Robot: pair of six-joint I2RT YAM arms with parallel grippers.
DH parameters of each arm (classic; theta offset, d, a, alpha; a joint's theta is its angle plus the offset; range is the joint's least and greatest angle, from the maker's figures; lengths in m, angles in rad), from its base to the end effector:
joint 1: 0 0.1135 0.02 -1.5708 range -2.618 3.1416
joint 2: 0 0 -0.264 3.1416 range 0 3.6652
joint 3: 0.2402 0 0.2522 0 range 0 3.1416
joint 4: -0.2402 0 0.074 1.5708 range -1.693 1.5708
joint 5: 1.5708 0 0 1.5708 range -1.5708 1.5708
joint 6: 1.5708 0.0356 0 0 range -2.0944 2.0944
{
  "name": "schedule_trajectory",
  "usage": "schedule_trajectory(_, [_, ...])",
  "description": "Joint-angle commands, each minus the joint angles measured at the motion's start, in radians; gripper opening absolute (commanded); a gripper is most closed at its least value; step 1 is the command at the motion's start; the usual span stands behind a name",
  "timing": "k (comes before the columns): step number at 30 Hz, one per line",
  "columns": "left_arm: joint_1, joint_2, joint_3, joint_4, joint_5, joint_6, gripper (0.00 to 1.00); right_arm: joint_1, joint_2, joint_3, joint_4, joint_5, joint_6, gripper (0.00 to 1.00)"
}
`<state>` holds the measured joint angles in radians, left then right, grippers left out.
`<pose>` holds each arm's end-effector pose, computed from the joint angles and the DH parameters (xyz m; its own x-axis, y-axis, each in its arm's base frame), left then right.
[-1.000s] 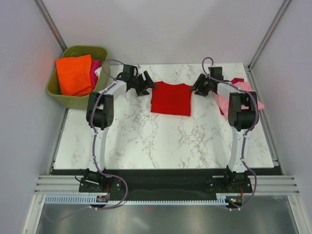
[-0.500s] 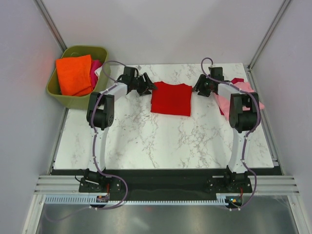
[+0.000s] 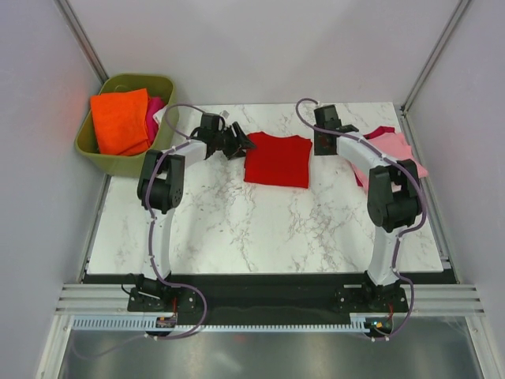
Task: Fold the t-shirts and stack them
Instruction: Fold the tshirt
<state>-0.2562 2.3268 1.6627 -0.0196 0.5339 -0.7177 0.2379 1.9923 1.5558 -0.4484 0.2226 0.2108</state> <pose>0.4908 -0.1473 0.1357 -0.8548 -0.3613 -0.3726 0.0500 0.6573 -0.7520 0.4336 0.0970 0.2211 -0.7551 0.0269 -0.6551 0.0655 0.9973 -0.0345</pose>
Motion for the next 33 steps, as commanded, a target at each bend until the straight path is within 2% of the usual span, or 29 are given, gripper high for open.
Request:
schedule_trajectory(1, [-0.006,-0.044,0.008,0.009,-0.002,-0.002,0.66,0.02,0.0,0.021,-0.087,0.325,-0.076,0.4])
schedule_trajectory(2, [-0.006,-0.044,0.018,-0.011,0.0,-0.002,0.66,0.027,0.028,0.044,-0.09,0.41,-0.079,0.38])
schedule_trajectory(5, [-0.005,-0.05,0.035,-0.011,-0.002,-0.023,0.66,0.038,0.084,0.096,-0.104,0.519,-0.083,0.34])
schedule_trajectory(14, [-0.003,-0.072,0.0,-0.014,-0.06,0.04,0.67,0.055,0.238,0.194,-0.066,0.652,-0.169,0.41])
schedule_trajectory(29, [0.003,-0.072,-0.014,-0.013,-0.048,0.064,0.67,0.026,0.407,0.283,-0.026,0.854,-0.226,0.41])
schedule_trajectory(33, [0.006,-0.069,-0.012,-0.013,-0.04,0.066,0.67,0.009,0.415,0.277,-0.006,0.845,-0.231,0.4])
